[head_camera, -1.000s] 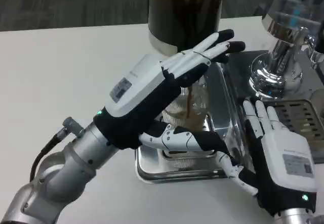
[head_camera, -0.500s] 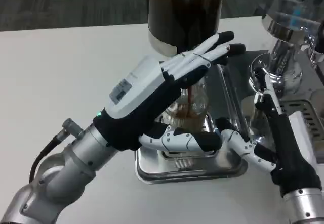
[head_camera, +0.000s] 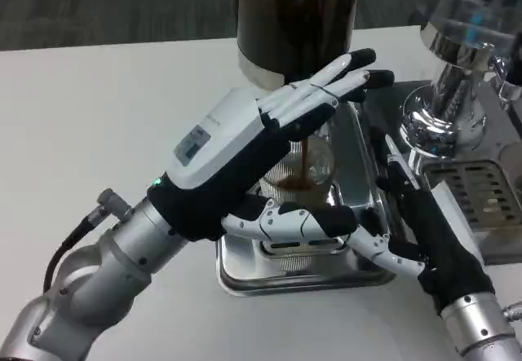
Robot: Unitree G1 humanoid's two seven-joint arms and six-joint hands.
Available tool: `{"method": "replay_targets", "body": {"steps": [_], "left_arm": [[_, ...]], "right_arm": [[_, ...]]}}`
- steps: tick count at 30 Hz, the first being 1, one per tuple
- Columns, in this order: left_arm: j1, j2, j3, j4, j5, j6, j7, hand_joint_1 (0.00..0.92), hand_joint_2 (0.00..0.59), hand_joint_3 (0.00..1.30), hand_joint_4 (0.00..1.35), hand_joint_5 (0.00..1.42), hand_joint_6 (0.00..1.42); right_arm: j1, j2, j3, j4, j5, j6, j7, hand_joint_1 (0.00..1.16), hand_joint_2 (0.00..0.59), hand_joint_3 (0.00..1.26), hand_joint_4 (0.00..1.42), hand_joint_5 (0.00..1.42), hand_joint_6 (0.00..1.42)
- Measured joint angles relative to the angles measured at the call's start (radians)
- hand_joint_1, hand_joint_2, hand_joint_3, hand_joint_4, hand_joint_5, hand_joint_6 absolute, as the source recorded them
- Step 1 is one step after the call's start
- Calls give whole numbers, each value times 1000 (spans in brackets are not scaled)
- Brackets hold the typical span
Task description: Grasp the cup under the faucet to collect the drink, then remove the cup.
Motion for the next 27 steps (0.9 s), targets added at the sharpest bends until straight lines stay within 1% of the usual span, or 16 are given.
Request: {"method": "replay_targets", "body": {"steps": [6,12,18,21,23,27], "left_arm": [[-1,11,0,-6,-11,2,-10,0,150,139,0,213,219],[-3,11,0,-6,-11,4,-10,0,152,142,0,213,219],[-3,10,0,-8,-11,8,-9,0,155,143,0,213,219],[-3,10,0,-10,-11,10,-9,0,157,143,0,213,219],[-3,10,1,-12,-11,11,-9,0,166,143,0,213,219],[-3,11,10,-14,-12,18,-9,0,170,143,3,224,219]], "right_arm": [[-47,19,-5,69,2,-39,16,583,202,0,0,0,80],[-66,43,-4,113,-2,-53,26,584,201,0,0,0,85],[-74,47,-2,116,-5,-54,31,577,201,0,0,0,91],[-79,48,2,117,-18,-56,32,573,203,0,0,0,92],[-80,51,6,117,-20,-58,32,571,203,0,0,0,94],[-81,56,9,121,-20,-60,32,568,204,0,0,0,96]]}}
